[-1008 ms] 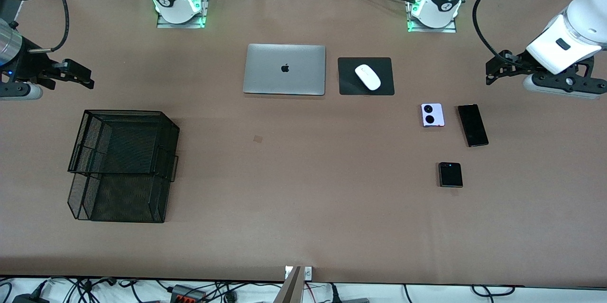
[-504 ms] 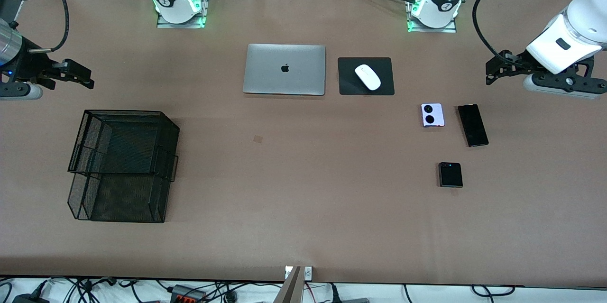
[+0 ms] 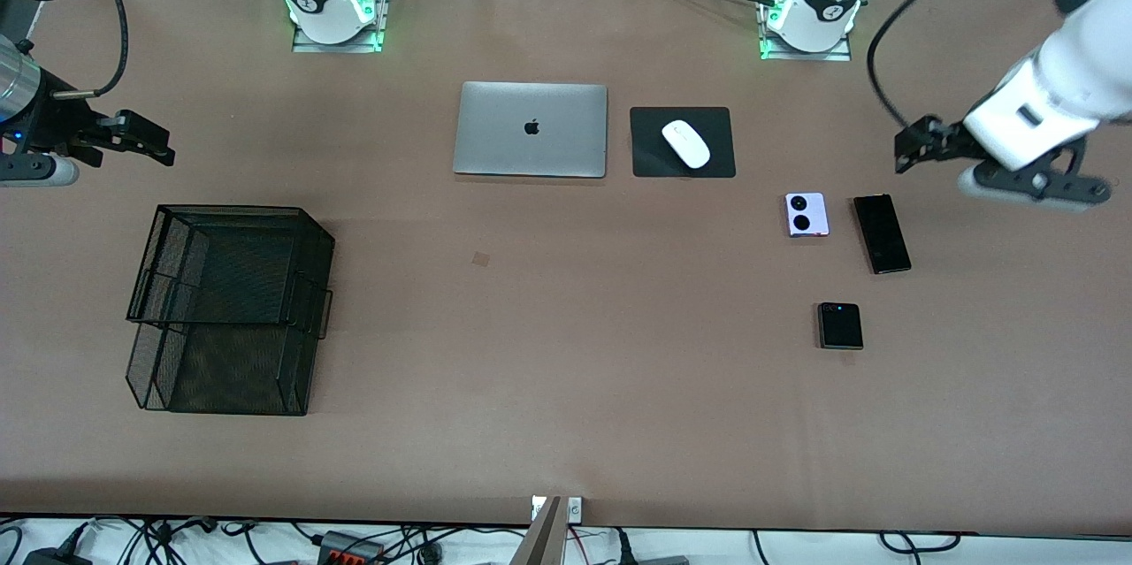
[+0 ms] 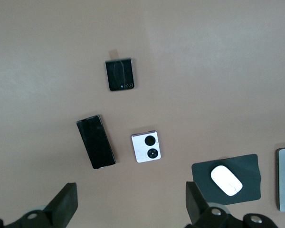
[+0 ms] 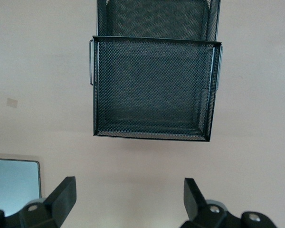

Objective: Place phones with both arms
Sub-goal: 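Reach the left gripper toward the small black flip phone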

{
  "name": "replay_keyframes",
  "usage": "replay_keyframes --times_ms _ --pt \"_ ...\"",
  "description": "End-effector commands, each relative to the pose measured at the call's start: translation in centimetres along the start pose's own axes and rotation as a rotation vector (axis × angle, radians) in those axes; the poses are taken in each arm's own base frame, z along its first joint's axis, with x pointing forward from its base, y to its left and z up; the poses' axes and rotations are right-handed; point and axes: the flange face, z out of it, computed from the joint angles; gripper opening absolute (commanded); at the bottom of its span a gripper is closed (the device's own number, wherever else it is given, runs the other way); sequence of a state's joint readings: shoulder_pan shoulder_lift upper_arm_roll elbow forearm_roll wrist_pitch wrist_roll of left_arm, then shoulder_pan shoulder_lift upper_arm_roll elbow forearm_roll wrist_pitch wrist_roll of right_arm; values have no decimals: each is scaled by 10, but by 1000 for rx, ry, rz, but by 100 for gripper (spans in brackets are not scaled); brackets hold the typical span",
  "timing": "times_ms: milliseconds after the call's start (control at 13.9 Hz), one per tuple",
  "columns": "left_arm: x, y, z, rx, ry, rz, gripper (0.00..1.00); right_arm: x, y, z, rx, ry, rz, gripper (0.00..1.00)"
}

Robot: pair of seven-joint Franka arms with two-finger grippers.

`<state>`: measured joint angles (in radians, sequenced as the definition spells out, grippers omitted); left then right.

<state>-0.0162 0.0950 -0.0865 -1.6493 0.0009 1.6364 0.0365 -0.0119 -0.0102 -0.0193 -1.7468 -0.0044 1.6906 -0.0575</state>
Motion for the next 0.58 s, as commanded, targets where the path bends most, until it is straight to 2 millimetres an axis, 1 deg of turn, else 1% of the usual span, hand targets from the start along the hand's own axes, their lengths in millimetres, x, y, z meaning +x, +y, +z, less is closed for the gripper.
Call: replay_keyframes --times_ms 0,72,144,216,288,432,504 --pt "38 -7 48 8 -58 10 100 -2 2 -2 -9 3 8 100" --pt "54 -14 69 28 -33 7 100 -1 1 -3 -10 6 7 100" --pt "67 -16 91 42 -18 13 100 -1 1 -1 -11 1 4 100" --pt "82 -20 118 44 -11 14 100 0 1 -2 -11 4 5 100" --pt "94 -24 139 41 13 10 100 0 1 -2 -11 4 5 100" --pt "117 -48 190 32 63 -16 100 1 2 1 -11 -2 7 100" --pt "124 -55 212 26 80 -24 100 0 2 2 -11 -4 7 100"
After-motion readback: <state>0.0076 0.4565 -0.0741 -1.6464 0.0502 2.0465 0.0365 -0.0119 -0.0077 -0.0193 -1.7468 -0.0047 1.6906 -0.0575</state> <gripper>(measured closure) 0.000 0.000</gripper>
